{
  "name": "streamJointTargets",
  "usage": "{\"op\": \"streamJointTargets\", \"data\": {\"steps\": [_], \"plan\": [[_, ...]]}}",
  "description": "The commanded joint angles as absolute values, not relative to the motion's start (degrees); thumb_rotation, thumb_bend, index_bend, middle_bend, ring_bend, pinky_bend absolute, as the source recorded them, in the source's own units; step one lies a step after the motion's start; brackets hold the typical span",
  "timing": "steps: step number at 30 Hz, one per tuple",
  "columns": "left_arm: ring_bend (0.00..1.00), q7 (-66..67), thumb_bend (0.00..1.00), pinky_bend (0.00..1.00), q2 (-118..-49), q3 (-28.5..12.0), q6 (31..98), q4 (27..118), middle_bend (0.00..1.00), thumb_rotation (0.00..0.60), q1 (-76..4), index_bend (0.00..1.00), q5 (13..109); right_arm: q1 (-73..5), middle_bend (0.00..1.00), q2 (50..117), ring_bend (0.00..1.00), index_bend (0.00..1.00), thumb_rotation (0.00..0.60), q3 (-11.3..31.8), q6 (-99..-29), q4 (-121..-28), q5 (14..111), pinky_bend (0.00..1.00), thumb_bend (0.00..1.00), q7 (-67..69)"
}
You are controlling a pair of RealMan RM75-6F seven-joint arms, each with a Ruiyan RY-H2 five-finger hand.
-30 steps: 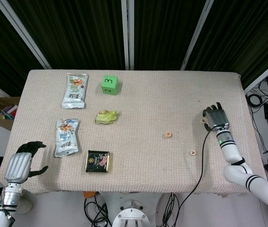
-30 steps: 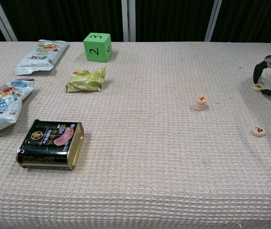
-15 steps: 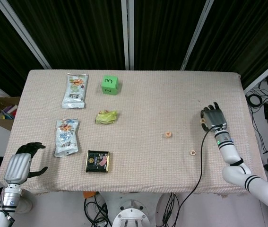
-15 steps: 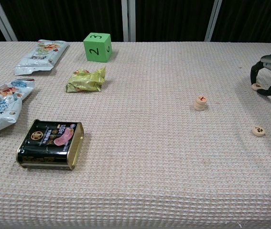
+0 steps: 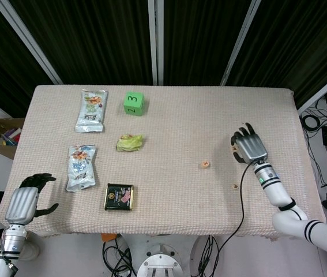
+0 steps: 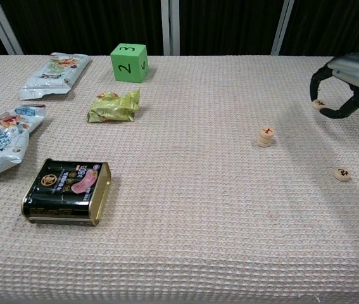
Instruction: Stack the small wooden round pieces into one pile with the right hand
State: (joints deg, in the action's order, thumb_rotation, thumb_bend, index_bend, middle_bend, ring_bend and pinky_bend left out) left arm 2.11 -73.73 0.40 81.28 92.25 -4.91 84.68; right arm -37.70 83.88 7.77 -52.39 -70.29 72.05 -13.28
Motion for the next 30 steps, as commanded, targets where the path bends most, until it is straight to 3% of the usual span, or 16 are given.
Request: {"op": "streamJointTargets", "data": {"steps": [1,30], "plan": [[0.16,2.0,0.15,0.19,-73.7,0.5,81.5,92.3,0.21,0.600,-4.7,0.30,84.7,-38.4,0.31,81.2,0.12,0.53,0.600,6.5,-54.6,-77.7,77.1,0.07,0.38,-14.4],[0.16,0.6,0.15,0.19,-74.3,0.7,81.3,90.8,0.21,0.600,-4.2,0.30,84.5,-41.0,0.30,86.0,0.12,0.47,0.600,5.3,-52.2,-78.6,75.9,0.07,0.36,-21.3]]}}
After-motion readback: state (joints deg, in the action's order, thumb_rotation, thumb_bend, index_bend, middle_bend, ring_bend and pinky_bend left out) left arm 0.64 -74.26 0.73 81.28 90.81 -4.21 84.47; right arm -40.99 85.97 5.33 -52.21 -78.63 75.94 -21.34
